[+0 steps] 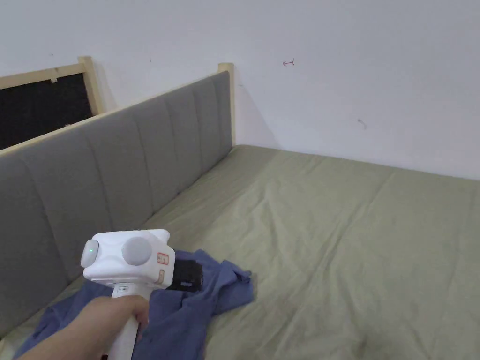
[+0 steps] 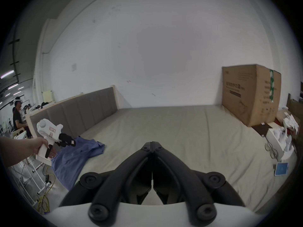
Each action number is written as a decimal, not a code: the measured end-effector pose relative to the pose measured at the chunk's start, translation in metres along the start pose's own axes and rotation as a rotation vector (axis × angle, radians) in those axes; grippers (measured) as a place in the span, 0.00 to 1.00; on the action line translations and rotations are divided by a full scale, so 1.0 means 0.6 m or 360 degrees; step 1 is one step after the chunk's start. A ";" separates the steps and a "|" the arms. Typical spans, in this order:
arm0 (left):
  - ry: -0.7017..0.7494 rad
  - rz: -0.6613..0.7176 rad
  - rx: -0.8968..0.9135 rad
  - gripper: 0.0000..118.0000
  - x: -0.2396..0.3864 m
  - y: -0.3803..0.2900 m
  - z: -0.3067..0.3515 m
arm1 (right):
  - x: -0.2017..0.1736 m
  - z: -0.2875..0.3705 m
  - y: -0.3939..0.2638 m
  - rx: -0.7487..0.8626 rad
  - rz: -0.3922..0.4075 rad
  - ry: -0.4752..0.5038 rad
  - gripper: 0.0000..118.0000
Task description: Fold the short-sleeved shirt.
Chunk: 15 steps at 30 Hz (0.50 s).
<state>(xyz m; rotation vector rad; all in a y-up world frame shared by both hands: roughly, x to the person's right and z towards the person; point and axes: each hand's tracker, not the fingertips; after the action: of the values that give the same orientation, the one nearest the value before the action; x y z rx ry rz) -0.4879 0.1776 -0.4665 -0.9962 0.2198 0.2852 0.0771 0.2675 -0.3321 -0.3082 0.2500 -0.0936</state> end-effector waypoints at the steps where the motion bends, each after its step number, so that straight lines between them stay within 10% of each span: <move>1: -0.0015 -0.0031 -0.0070 0.97 0.008 0.002 -0.032 | 0.010 -0.004 -0.006 -0.0034 -0.0021 -0.0035 0.00; 8: 0.0094 -0.0159 -0.0557 0.98 0.035 -0.022 -0.210 | 0.044 -0.026 -0.030 -0.0166 -0.0030 -0.0102 0.00; 15: 0.0002 -0.0147 -0.0283 1.00 0.018 -0.061 -0.185 | 0.043 -0.036 -0.039 -0.0220 -0.0062 -0.0047 0.00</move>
<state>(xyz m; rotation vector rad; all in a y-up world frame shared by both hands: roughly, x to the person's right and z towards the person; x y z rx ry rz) -0.4712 0.0661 -0.4996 -1.1788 0.1505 0.2225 0.0949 0.2357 -0.3505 -0.4514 0.2219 -0.1104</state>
